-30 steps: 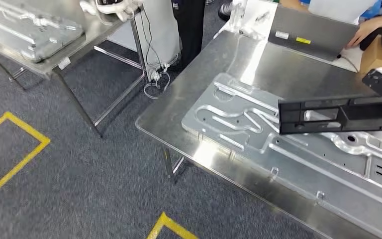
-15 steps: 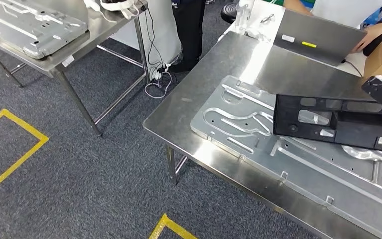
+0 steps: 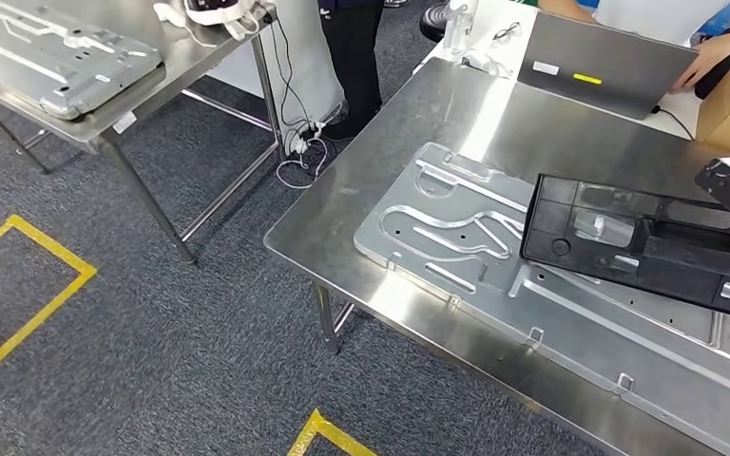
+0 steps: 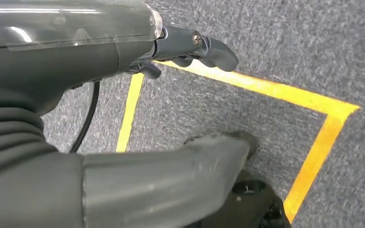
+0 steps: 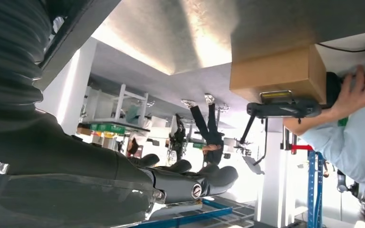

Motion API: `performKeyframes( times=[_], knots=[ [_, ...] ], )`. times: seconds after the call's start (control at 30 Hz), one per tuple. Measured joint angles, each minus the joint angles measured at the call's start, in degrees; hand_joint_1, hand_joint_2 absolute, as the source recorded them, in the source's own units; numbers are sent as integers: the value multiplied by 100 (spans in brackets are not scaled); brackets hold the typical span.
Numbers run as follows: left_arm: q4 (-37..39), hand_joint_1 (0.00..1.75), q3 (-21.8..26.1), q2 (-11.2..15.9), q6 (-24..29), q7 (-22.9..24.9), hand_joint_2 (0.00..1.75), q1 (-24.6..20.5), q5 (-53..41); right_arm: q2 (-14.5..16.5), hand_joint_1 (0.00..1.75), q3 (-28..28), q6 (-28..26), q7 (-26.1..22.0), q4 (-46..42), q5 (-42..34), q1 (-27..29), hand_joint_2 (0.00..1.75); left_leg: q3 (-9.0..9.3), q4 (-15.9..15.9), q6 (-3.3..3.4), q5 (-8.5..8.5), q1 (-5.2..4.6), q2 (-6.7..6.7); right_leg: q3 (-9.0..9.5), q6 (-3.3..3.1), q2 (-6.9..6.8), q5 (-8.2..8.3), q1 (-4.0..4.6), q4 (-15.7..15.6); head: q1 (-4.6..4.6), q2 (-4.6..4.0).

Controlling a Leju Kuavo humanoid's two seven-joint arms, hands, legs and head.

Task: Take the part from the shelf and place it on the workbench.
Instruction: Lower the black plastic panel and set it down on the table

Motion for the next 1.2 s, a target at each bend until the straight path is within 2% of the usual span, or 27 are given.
performKeyframes(
  times=[0.1,0.13,0.17,0.2,0.27,0.3,0.33,0.43,0.5,0.53,0.6,0.63,0.67,0.7,0.77,0.8,0.83,0.93,1.0,1.07,1.13,1.17,1.2],
  knots=[
    [0,0,7,-3,-1,0,0,3,-1,0,0,-1,-5,-5,-2,0,20,175,-522,1093,-69,-506,45,3,9,-46,-6,-11,6,-1,-3,0],
    [0,0,10,-3,-2,0,0,7,-3,0,0,-2,-9,-9,-2,0,35,175,-639,1315,-77,-546,54,3,12,-48,-4,-15,8,0,-4,0],
    [0,0,12,-3,-3,-1,0,9,-5,0,0,-5,-16,-18,-2,0,53,175,-655,1323,-76,-473,59,3,19,-47,0,-20,8,1,-4,0],
    [0,0,14,-3,-4,-2,0,9,-8,0,0,-12,-25,-29,-3,0,73,175,-553,1093,-64,-299,61,2,31,-41,5,-26,9,2,-4,0],
    [0,0,22,-1,-8,-10,0,5,-16,3,0,-44,-55,-67,-17,5,127,175,-170,290,-3,97,50,-3,61,-12,14,-48,15,3,-3,0],
    [0,0,27,0,-9,-15,0,2,-21,5,0,-66,-71,-84,-26,13,154,175,-14,-37,27,207,40,-5,68,12,18,-56,27,6,-2,0],
    [0,0,32,1,-10,-21,0,0,-26,9,0,-86,-88,-102,-35,22,185,175,81,-235,50,252,30,-7,70,38,20,-61,37,5,-1,0],
    [0,0,40,0,-10,-31,0,3,-32,15,0,-139,-132,-141,-65,33,316,175,138,-366,106,261,31,-5,85,137,22,-65,34,-25,-1,0],
    [0,0,46,-5,-9,-32,0,3,-33,13,0,-233,-167,-166,-84,-7,408,175,178,-453,166,303,51,1,19,181,17,-206,26,147,2,0],
    [0,0,52,-8,-8,-32,0,3,-34,11,0,-304,-180,-184,-92,-60,447,131,192,-480,190,318,56,4,-100,193,15,-364,23,408,3,0],
    [0,0,72,-9,-7,-31,0,2,-38,13,0,-468,-178,-244,-121,-243,539,44,198,-485,216,317,46,7,-466,212,16,-718,26,1149,2,0],
    [0,0,84,-9,-5,-29,0,3,-44,16,0,-561,-139,-281,-141,-385,597,0,201,-480,221,310,42,6,-620,221,15,-800,23,1444,2,0],
    [0,0,101,-9,-4,-28,0,4,-54,21,0,-656,-70,-314,-164,-555,645,0,204,-471,221,299,41,5,-683,228,14,-762,17,1536,2,0],
    [0,0,118,-10,-4,-27,0,6,-69,25,0,-758,41,-338,-192,-762,674,0,211,-454,215,283,42,5,-636,234,11,-614,9,1403,3,0],
    [0,0,159,-11,-13,-24,0,9,-100,22,0,-941,345,-353,-262,-1198,685,0,221,-395,178,228,42,9,-294,239,-5,-217,-7,680,3,0],
    [0,0,175,-11,-20,-23,0,6,-110,6,0,-1013,501,-349,-298,-1387,688,0,217,-353,152,198,32,10,-139,223,-6,-95,3,356,1,0],
    [0,0,191,-10,-26,-24,0,2,-120,-14,0,-1065,625,-342,-329,-1521,701,0,210,-321,127,175,21,10,-44,199,-8,-44,15,153,0,0],
    [0,0,232,-7,-30,-26,0,1,-148,-72,0,-1150,776,-325,-393,-1665,751,0,196,-290,76,141,0,10,-25,96,-1,-52,28,82,-1,0],
    [0,0,257,-5,-30,-26,0,4,-156,-89,0,-1175,791,-321,-437,-1679,764,0,133,-119,26,1,7,11,-16,22,-1,-47,4,71,-2,0],
    [0,0,286,-5,-30,-26,0,1,-159,-99,0,-1194,793,-319,-479,-1684,769,0,-135,499,-25,-347,27,12,-13,-28,-1,-48,3,65,-3,0],
    [0,0,308,-5,-29,-26,0,3,-159,-104,0,-1207,795,-318,-497,-1685,782,0,-488,1244,-44,-645,40,13,-16,-41,2,-53,17,69,-4,0],
    [0,0,314,-5,-30,-26,0,5,-159,-105,0,-1210,795,-317,-501,-1685,792,0,-567,1389,-37,-645,41,13,-15,-45,5,-55,26,73,-4,0],
    [0,0,317,-5,-30,-26,0,6,-159,-107,0,-1213,794,-317,-505,-1686,803,0,-545,1317,-18,-541,40,13,-12,-47,9,-57,37,75,-4,0]
  ],
)
